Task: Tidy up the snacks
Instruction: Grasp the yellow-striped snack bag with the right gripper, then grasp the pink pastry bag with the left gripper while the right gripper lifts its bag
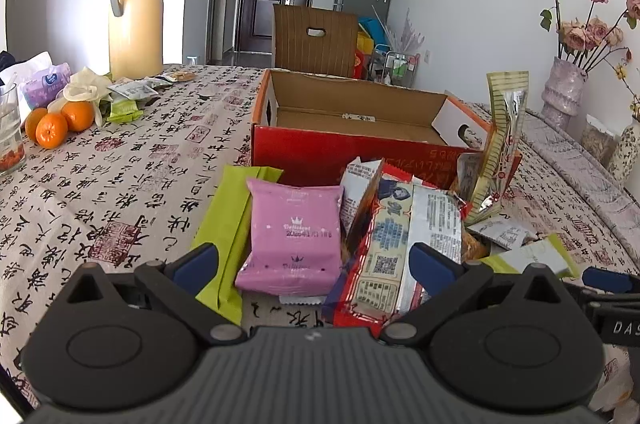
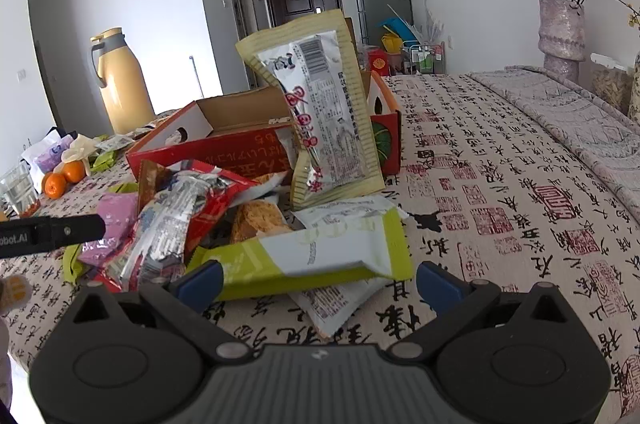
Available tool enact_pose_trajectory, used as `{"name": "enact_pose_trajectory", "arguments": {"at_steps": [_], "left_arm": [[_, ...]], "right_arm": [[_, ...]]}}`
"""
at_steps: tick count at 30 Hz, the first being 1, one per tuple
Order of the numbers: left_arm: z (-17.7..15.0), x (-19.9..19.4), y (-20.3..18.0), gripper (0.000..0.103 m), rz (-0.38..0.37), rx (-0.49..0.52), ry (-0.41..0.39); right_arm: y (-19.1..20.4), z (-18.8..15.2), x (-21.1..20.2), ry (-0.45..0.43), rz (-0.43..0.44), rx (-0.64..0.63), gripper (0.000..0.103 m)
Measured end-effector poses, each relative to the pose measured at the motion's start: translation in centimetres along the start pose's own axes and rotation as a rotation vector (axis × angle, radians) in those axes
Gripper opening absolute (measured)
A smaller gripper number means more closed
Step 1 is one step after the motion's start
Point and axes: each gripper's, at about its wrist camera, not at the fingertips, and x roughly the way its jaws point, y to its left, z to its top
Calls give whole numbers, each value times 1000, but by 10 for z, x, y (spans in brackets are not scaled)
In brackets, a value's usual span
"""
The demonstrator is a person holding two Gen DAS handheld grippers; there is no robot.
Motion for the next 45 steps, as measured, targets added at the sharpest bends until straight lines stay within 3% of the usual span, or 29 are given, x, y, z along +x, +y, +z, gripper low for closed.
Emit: {"name": "enact_pose_trajectory", "arguments": {"at_steps": [10,20,26,31,34,37,39,45], "left_arm": [[5,4,5,103,7,-4,-7],[12,8,13,103,30,-18,-13],[16,13,17,103,35,-25,-16],[13,20,17,103,24,-28,-2],[11,22,15,103,17,-21,0],[10,23,13,103,10,-17,5],[8,23,13,103,5,-14,7],[7,23,15,103,31,-14,-2]], "right_arm": [[-1,19,11,-66,-35,-35,102],[9,61,58,-172,-68,-144,100],[6,78,82,-193,-88,-131,99],[-2,82,93,-200,-59,-76,90],[-5,81,94,-199,-51,-70,80],[-9,80,92,-201,-30,-54,61],[-11,79,91,-206,-14,-44,43],[-10,70,78,-265,-29,-58,27]]}}
